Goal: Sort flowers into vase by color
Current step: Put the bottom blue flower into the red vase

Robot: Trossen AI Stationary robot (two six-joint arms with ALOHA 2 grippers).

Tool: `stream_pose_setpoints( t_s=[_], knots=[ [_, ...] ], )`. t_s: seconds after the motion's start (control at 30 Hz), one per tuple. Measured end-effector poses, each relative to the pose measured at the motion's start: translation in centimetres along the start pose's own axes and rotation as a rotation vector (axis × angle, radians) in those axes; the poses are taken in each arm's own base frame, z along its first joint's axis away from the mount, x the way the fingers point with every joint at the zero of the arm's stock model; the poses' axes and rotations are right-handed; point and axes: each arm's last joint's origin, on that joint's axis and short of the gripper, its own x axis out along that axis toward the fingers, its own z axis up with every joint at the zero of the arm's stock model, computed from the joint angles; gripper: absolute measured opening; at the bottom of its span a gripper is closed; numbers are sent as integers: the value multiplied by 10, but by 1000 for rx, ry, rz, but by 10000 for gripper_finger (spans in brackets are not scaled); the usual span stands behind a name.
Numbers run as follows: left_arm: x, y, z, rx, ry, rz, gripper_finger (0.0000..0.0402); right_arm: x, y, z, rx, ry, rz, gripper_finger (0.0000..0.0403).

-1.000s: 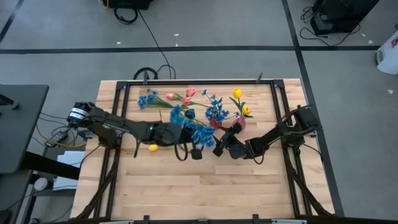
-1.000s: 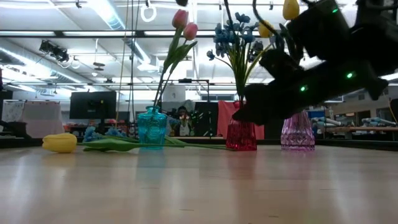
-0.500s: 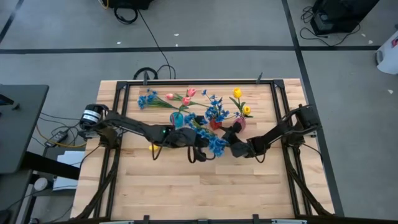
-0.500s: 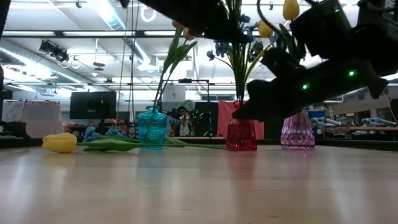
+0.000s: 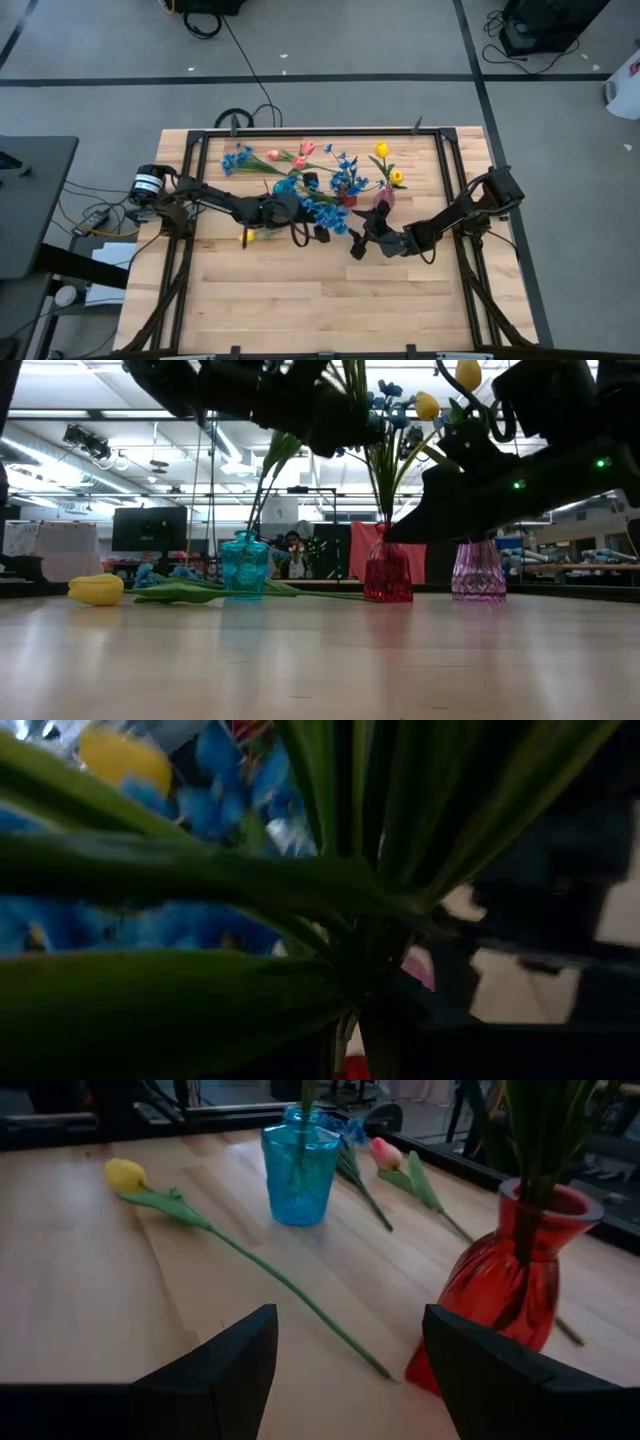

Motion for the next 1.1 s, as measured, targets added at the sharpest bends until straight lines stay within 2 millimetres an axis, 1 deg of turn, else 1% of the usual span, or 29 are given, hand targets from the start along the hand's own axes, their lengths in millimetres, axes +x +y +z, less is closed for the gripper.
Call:
stream_pose_setpoints(
  t_s=[0.07,0.33,0.47,0.57,0.67,0.83,0.93,1.1],
  knots=[
    [2,3,-4,-1,16,4,35,0,0,0,2,2,5,258],
    [6,11,-9,-15,11,5,35,-1,1,0,18,2,14,258],
    [9,18,-12,-52,6,-5,35,-1,1,0,25,4,20,254],
    [14,22,-19,-79,7,-18,35,-1,2,0,33,3,40,250],
    [20,22,-25,-100,-9,-29,35,-1,3,1,36,4,50,247],
    [26,14,-36,-95,8,-41,35,-1,3,0,36,10,68,246],
    [28,12,-40,-115,24,-47,35,-1,4,0,34,16,86,246],
    [29,14,-45,-165,65,-52,35,-1,4,0,31,21,96,246]
  ],
)
